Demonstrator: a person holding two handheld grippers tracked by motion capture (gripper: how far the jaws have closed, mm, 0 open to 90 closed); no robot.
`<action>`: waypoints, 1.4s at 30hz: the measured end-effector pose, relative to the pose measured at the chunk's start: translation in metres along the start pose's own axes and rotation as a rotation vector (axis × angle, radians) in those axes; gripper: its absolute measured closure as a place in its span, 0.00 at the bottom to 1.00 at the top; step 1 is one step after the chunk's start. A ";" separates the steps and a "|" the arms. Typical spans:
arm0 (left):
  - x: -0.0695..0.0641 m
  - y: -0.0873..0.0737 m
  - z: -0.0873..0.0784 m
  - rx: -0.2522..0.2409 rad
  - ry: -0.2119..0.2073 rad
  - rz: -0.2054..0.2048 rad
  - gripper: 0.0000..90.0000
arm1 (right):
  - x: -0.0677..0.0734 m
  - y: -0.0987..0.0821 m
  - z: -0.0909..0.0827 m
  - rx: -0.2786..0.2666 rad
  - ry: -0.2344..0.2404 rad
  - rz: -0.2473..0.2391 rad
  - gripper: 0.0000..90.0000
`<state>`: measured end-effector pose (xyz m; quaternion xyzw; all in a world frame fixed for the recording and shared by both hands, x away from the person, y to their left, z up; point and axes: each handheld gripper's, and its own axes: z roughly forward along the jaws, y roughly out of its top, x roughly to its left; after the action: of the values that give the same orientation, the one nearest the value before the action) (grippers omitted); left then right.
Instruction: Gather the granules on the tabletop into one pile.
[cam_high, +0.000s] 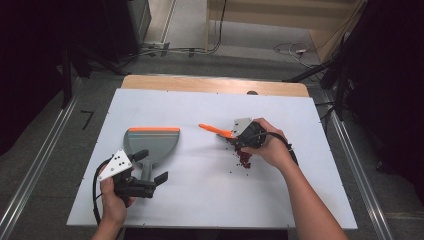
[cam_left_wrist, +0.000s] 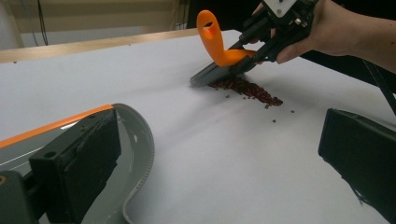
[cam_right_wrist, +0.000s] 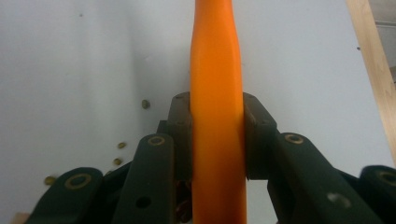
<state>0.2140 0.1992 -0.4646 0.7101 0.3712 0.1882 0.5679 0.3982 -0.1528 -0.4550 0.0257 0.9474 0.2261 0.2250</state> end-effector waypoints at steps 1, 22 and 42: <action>0.000 0.000 0.000 0.000 -0.001 0.001 0.00 | 0.001 0.000 -0.001 0.002 0.005 -0.008 0.76; -0.001 0.001 0.002 -0.003 -0.006 0.002 0.00 | 0.016 -0.008 -0.024 -0.026 0.011 0.019 0.76; -0.002 0.001 0.003 0.003 -0.007 0.006 0.00 | 0.038 0.005 -0.073 0.002 0.212 0.218 0.76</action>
<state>0.2152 0.1961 -0.4643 0.7128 0.3673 0.1867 0.5676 0.3323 -0.1732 -0.4103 0.1046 0.9577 0.2496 0.0980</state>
